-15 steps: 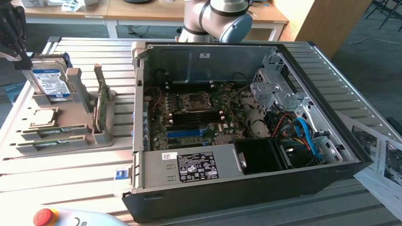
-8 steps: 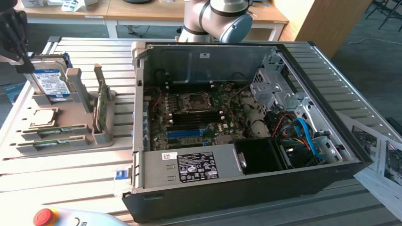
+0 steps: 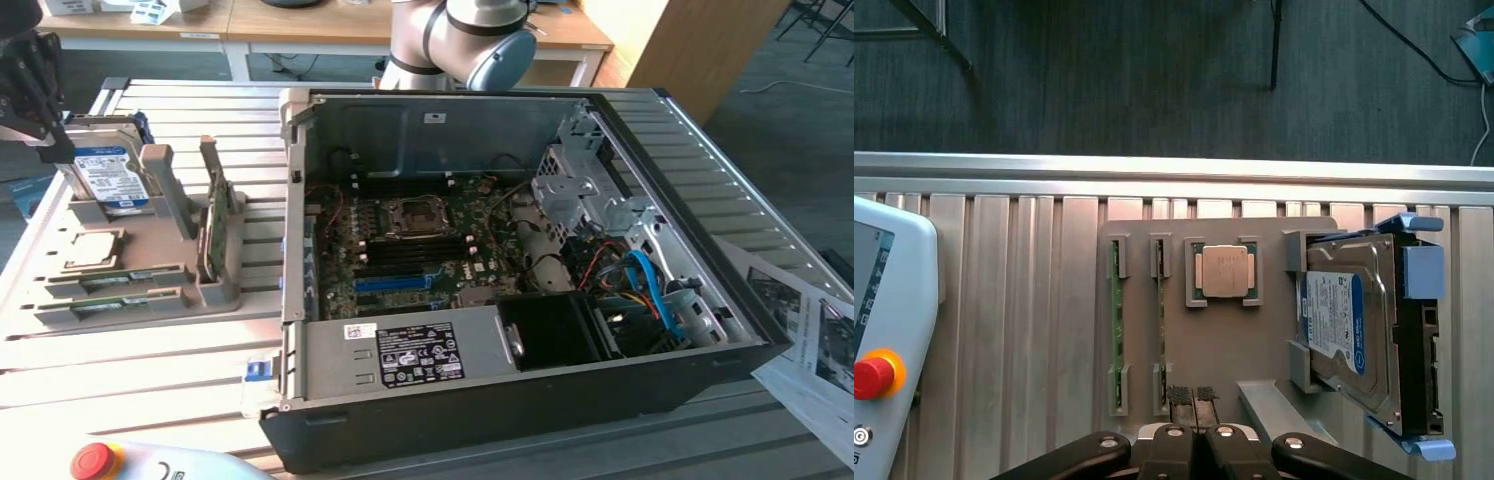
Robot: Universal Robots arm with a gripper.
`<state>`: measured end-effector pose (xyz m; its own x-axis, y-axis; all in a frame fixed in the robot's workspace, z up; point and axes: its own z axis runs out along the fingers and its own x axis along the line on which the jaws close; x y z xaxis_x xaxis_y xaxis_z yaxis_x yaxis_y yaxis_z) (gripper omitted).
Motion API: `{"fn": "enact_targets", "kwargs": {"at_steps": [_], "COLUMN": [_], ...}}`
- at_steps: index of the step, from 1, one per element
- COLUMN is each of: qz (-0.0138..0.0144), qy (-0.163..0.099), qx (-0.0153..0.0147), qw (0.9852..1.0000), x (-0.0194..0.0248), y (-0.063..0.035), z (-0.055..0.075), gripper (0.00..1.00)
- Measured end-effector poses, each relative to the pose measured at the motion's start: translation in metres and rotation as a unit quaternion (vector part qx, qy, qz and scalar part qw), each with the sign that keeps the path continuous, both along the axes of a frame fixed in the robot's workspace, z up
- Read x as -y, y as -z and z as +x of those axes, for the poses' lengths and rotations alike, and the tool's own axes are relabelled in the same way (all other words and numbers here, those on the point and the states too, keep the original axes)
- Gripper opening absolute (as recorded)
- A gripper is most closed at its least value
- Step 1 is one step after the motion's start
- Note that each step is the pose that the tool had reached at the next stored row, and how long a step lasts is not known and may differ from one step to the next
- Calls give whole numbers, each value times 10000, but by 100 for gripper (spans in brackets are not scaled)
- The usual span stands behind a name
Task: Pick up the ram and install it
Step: 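Pick up the ram and move it above insertion slot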
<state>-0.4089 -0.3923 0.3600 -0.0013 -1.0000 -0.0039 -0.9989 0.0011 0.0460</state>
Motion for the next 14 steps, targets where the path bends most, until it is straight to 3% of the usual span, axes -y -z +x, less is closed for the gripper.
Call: {"fn": "enact_targets", "kwargs": {"at_steps": [14], "qz": [0], "qy": [0], "qx": [0], "qw": [10000], "x": [15], "y": [135], "z": [0], "gripper": [11]}}
